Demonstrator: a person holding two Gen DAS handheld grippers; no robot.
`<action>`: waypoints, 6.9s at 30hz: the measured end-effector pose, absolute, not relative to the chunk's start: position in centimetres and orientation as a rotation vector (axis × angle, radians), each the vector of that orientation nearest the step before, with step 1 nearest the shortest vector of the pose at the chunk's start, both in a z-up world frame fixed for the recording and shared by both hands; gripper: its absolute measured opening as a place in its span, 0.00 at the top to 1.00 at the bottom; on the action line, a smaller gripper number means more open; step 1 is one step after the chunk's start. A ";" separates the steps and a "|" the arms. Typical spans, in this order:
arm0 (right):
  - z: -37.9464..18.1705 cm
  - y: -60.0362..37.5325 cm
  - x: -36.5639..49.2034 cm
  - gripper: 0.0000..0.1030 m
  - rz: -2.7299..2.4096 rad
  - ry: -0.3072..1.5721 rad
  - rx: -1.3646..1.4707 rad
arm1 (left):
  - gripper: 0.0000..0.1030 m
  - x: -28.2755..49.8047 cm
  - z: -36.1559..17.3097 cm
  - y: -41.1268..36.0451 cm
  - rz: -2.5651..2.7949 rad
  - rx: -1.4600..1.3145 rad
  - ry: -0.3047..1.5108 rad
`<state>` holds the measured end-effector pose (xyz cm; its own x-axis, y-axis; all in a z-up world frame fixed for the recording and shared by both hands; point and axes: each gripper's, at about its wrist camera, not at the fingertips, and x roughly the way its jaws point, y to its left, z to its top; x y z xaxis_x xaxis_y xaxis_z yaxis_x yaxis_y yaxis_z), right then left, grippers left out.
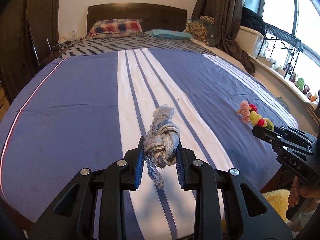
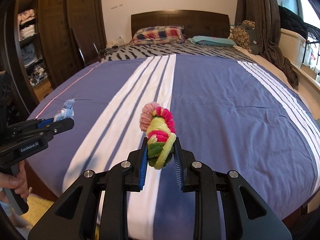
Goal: Collect trash
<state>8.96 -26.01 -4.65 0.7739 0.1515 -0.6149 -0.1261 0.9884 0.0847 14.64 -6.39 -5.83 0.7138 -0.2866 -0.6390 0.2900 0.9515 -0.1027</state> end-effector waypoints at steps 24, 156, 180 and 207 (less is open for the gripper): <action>-5.9 -25.9 -1.8 0.76 0.159 0.629 0.073 | 0.75 1.3 -6.0 -6.4 -0.357 -0.017 0.637; 8.2 -28.3 -11.7 0.03 -0.108 0.180 0.074 | 0.08 -8.8 6.2 -2.5 -0.017 -0.027 0.264; 8.4 -27.6 -11.9 0.03 -0.075 0.173 0.060 | 0.08 -9.4 6.9 -2.3 0.012 -0.027 0.237; 8.3 -27.6 -11.9 0.03 -0.069 0.173 0.067 | 0.08 -9.8 7.4 -2.3 0.013 -0.030 0.229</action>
